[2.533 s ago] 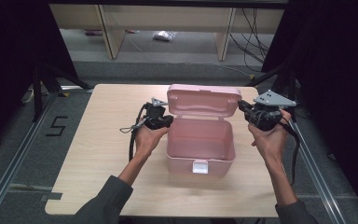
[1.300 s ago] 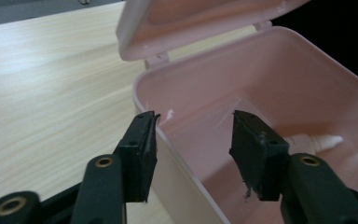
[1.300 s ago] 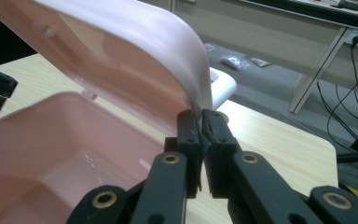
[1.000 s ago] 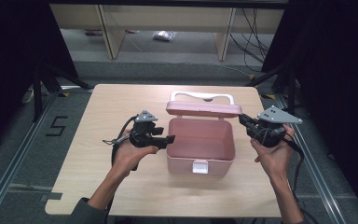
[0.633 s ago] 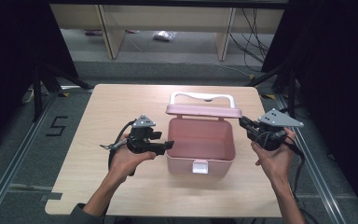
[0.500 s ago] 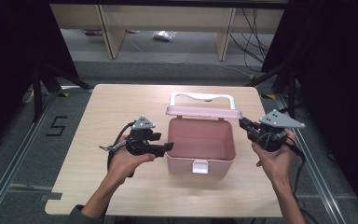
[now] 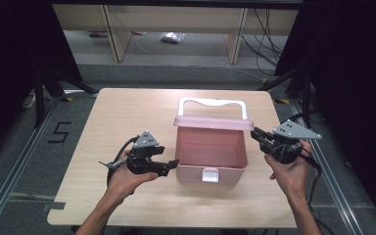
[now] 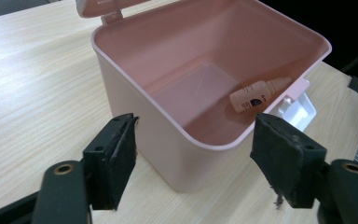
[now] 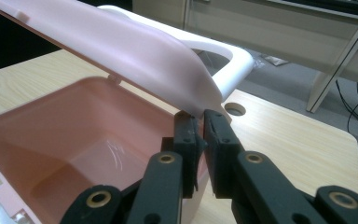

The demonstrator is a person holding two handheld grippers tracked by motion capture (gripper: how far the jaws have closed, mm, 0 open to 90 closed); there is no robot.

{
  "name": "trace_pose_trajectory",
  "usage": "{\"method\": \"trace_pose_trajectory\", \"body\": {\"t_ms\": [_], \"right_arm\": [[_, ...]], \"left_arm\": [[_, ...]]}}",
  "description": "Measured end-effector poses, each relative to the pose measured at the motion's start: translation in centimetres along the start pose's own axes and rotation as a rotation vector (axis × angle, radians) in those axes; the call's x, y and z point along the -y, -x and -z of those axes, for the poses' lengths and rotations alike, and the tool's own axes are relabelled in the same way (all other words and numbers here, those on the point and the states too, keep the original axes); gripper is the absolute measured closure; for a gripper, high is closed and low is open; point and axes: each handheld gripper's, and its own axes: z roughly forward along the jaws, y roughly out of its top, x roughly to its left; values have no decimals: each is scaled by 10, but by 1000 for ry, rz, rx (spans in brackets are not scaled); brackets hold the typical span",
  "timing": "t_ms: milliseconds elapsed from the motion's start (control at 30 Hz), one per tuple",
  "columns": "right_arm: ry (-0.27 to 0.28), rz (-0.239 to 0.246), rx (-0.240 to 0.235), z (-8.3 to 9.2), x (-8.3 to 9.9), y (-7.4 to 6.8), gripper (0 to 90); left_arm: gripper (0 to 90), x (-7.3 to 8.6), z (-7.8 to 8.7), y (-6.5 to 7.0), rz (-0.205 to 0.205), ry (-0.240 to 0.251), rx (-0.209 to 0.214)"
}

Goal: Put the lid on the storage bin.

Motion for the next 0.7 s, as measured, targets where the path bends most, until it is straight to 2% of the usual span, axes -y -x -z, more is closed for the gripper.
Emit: {"method": "trace_pose_trajectory", "body": {"t_ms": [133, 167, 200, 233, 267, 300, 333, 367, 433, 467, 567, 667, 700], "right_arm": [[-8, -8, -9, 2, 1, -2, 833], [-14, 6, -11, 3, 1, -1, 832], [-18, -10, -12, 3, 2, -3, 830], [-2, -11, -3, 3, 2, -4, 827], [-4, -1, -7, 3, 3, -3, 824], [-18, -17, -18, 4, 3, -4, 820], [-16, -13, -24, 4, 4, -3, 816], [-31, -47, -29, 6, 5, -6, 814], [-14, -13, -21, 5, 7, -4, 813], [-24, -36, -26, 6, 8, -6, 812], [-28, -17, -37, 6, 9, -5, 813], [-58, -46, -50, 9, 12, -7, 812], [-31, -22, -40, 8, 13, -6, 811]], "left_arm": [[284, 8, 4, 2, -9, 0, 7], [282, 10, 6, 2, -15, -3, -3], [280, 11, 7, 2, -25, -12, 6], [279, 13, 8, 3, -22, -13, -7], [277, 15, 10, 2, -27, -16, 0], [277, 18, 10, 3, -18, -9, -7], [277, 20, 10, 3, -17, -9, 1], [277, 22, 11, 3, -28, -21, -8], [277, 25, 12, 3, -29, -27, -11], [277, 27, 12, 3, -36, -32, -11], [276, 33, 12, 2, -59, -52, -29], [273, 41, 12, 0, -62, -74, -32], [273, 43, 13, 1, -56, -76, -38]]}}
